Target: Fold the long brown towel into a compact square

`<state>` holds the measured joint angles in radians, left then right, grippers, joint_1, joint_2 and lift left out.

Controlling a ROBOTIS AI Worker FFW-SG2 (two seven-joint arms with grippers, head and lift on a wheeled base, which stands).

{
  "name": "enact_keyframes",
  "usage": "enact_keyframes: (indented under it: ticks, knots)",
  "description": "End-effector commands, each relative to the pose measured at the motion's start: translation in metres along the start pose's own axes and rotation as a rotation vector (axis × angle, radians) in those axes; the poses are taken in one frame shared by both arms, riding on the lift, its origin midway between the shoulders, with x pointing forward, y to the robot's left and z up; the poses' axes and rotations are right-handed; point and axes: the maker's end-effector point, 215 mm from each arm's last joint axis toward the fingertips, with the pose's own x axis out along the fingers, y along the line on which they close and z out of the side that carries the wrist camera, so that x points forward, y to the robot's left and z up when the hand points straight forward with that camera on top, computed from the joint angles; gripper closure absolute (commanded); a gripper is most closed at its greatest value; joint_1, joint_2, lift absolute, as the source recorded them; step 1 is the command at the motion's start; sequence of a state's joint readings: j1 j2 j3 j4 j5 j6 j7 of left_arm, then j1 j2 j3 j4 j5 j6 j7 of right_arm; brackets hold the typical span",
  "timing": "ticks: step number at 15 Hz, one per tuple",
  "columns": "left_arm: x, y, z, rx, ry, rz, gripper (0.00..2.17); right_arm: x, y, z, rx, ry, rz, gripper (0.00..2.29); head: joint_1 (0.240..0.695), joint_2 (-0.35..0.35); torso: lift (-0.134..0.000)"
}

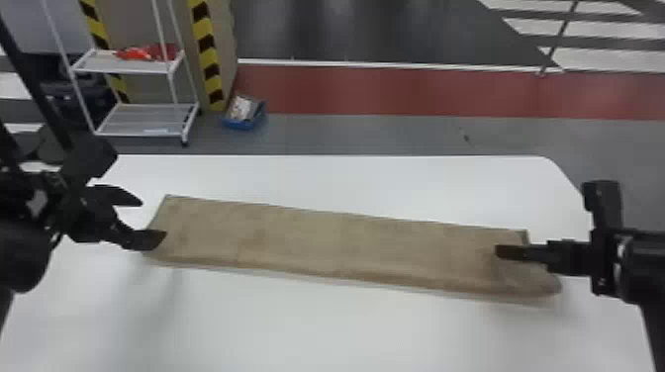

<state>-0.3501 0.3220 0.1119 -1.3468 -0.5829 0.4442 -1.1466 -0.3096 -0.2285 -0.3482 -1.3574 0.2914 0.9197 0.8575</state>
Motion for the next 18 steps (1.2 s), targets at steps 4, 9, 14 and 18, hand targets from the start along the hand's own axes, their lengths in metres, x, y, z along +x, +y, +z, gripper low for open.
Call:
enact_keyframes:
  ticks: [4, 9, 14, 18]
  knots:
    - [0.000, 0.000, 0.000, 0.000, 0.000, 0.001, 0.13, 0.000, -0.001, 0.002, -0.002, -0.002, -0.002, 0.06, 0.695, -0.054, -0.124]
    - [0.000, 0.000, 0.000, 0.003, -0.001, 0.002, 0.13, 0.000, 0.000, 0.003, -0.003, -0.001, -0.003, 0.06, 0.695, -0.054, -0.124]
    - [0.000, 0.001, 0.000, 0.001, -0.001, 0.004, 0.13, -0.001, 0.000, 0.003, 0.000, -0.002, -0.002, 0.06, 0.695, -0.054, -0.124]
    - [0.007, -0.002, -0.011, 0.003, 0.009, 0.006, 0.13, -0.004, -0.003, 0.003, 0.001, -0.006, -0.001, 0.06, 0.695, -0.055, -0.124]
